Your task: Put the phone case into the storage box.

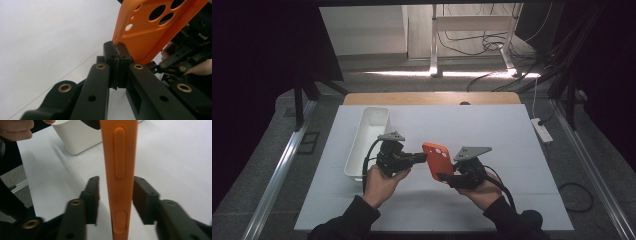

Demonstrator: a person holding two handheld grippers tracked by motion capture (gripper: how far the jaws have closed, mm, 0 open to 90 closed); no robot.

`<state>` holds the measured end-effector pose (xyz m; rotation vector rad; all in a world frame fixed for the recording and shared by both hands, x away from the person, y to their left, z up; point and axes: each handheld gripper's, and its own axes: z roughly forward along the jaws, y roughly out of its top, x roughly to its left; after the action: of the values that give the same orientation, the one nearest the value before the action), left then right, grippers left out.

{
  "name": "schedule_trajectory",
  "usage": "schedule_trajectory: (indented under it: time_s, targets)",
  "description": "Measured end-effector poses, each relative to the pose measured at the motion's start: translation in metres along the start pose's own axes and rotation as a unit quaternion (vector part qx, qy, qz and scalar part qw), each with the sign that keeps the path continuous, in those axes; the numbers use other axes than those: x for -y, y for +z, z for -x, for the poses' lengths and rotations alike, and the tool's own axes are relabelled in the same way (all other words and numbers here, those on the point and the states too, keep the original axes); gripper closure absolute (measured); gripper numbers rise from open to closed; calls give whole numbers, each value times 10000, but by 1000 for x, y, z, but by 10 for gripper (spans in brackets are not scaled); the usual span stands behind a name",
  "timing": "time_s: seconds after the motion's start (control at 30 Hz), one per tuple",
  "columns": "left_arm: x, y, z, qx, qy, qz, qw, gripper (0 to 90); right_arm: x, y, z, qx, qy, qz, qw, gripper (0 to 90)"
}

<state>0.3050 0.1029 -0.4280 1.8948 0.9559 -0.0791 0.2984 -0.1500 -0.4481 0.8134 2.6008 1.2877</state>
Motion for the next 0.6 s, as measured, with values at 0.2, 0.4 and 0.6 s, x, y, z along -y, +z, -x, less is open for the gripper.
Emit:
schedule_trajectory:
  time_s: [0.2,0.4,0.6]
  targets:
    - [1,1,-1,-131,-17,-19,9999,895,-1,4,-2,9,-87,-3,10000,378]
    - [0,-3,-3,-264,5,-9,9997,894,0,3,1,16,-2,-136,9999,239]
    - [0,-8,-6,-443,46,3,9990,894,3,0,7,20,90,-252,9996,181]
